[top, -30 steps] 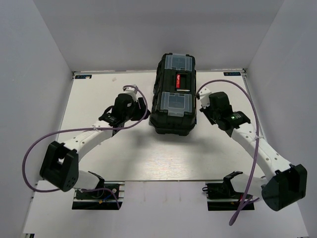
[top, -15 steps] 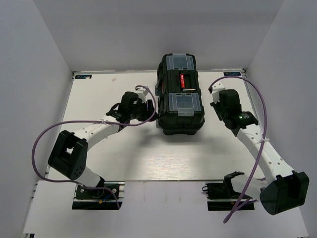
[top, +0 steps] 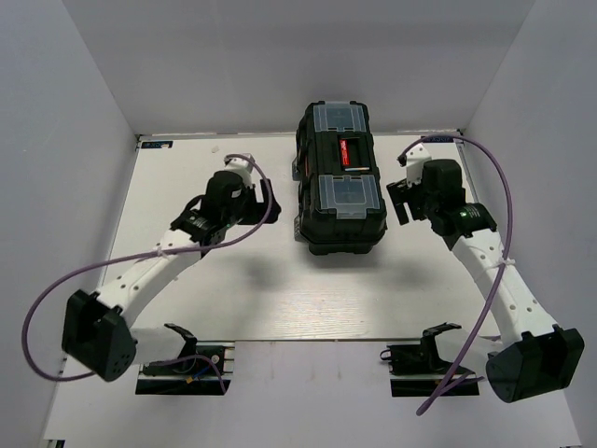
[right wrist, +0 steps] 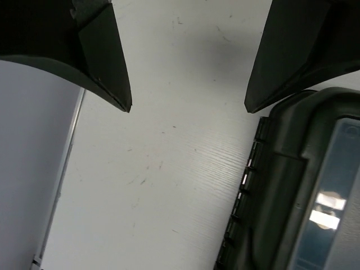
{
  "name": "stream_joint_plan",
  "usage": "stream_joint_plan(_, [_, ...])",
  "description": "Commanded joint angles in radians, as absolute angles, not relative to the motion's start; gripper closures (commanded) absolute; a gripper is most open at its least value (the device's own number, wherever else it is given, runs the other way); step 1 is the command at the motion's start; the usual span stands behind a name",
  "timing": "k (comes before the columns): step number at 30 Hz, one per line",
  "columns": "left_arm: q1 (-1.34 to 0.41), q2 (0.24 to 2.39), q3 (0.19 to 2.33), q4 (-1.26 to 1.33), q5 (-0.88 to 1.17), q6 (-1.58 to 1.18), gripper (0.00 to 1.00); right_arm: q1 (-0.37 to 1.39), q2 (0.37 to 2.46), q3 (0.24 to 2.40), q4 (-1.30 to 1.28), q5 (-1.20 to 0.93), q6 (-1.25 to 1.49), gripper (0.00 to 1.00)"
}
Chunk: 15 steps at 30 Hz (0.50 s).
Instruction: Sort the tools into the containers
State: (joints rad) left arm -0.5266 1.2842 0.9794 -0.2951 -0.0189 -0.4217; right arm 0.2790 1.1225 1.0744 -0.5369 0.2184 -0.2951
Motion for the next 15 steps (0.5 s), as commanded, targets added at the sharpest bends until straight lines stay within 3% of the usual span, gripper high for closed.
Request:
stream_joint_plan(1, [-0.525,1.183,1.041,-0.408,-0.153,-0.368,0.02,0.272,1.146,1.143,-0.580,0.112,-0.247,0.11])
stream_joint_plan(8, [-0.525,1.075,1.019,-0.475,-0.261,-0.242,0.00,0.275,1.126,1.169,-0.607,0.124,-0.190,0.10])
stream_joint_plan(15, [-0.525,0.997,0.925,-0.422,-0.299,-0.186,0.00,0.275,1.034,1.062,-0.519,0.190,-0.218,0.10])
